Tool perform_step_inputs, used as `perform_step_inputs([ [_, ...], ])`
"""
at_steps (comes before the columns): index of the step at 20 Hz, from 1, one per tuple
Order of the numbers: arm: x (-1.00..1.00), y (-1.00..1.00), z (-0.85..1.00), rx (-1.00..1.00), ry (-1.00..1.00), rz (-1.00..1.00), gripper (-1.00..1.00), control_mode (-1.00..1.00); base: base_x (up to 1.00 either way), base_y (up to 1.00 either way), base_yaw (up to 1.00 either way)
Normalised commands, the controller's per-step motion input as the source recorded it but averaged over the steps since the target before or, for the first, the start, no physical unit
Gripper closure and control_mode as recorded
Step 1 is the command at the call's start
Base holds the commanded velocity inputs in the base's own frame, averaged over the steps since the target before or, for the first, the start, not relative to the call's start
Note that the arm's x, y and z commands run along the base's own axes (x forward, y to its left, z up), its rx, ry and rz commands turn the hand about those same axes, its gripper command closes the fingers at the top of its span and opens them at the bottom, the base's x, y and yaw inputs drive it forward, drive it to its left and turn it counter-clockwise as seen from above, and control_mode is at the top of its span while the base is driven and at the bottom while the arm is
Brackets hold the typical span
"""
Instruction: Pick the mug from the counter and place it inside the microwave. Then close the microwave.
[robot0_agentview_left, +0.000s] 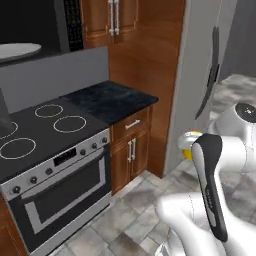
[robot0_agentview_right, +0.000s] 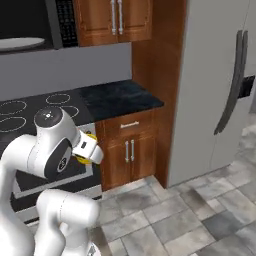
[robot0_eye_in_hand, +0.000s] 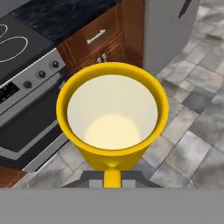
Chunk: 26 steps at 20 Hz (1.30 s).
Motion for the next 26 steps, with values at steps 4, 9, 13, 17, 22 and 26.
perform_step_inputs([
  [4,0.00,0.00,0.00,0.00,0.00,0.00,1.00,1.00,0.28,0.00,1.00],
  [9,0.00,0.00,0.00,0.00,0.00,0.00,1.00,1.00,0.45,-0.02,0.99],
  [13,0.00,0.00,0.00,0.00,0.00,0.00,1.00,1.00,0.72,-0.36,0.48],
  [17,0.00,0.00,0.00,0.00,0.00,0.00,1.00,1.00,0.82,-0.51,-0.09],
  [22,0.00,0.00,0.00,0.00,0.00,0.00,1.00,1.00,0.72,-0.50,-0.22],
  [26,0.00,0.00,0.00,0.00,0.00,0.00,1.00,1.00,0.61,-0.17,-0.21],
])
